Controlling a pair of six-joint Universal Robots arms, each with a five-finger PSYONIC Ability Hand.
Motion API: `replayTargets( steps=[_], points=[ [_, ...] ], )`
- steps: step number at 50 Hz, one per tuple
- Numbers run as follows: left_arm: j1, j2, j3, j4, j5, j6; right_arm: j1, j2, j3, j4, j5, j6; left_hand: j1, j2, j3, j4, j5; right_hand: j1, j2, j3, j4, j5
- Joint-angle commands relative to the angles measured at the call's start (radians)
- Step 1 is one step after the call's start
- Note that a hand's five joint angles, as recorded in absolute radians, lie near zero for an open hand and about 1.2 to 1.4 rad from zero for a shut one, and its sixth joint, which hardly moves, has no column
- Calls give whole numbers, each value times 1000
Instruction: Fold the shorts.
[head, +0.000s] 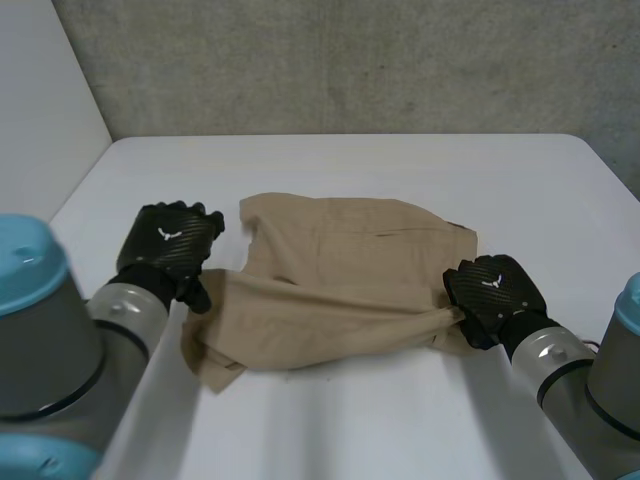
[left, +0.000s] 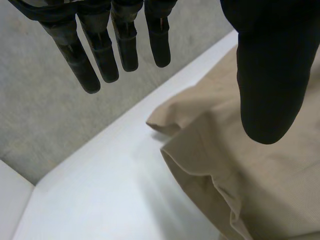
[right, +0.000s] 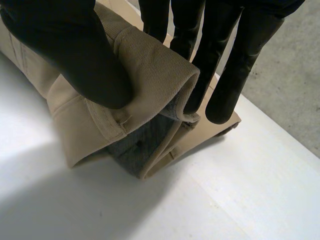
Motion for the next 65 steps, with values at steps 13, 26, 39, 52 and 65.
replayTargets(
  steps=[13, 26, 39, 52, 65],
  points=[
    [10, 204, -243, 4, 73, -3, 4, -3, 5, 36, 0, 2, 258, 257, 254, 266, 268, 456, 219, 214, 205, 253],
    [16, -3, -200, 143, 67, 15, 6, -23, 13, 64, -3, 4, 258, 257, 254, 266, 268, 456, 219, 214, 205, 253],
    [32, -127, -157, 199, 61, 97, -3, -27, 13, 62, -6, 2, 258, 257, 254, 266, 268, 456, 219, 214, 205, 253],
    [84, -209, -111, 217, 62, 109, -7, -26, 10, 62, -9, 2, 428, 428, 424, 436, 438, 456, 219, 214, 205, 253],
    [93, -259, -82, 223, 68, 112, -8, -24, 4, 62, -7, 2, 478, 477, 474, 486, 488, 456, 219, 214, 205, 253]
  ],
)
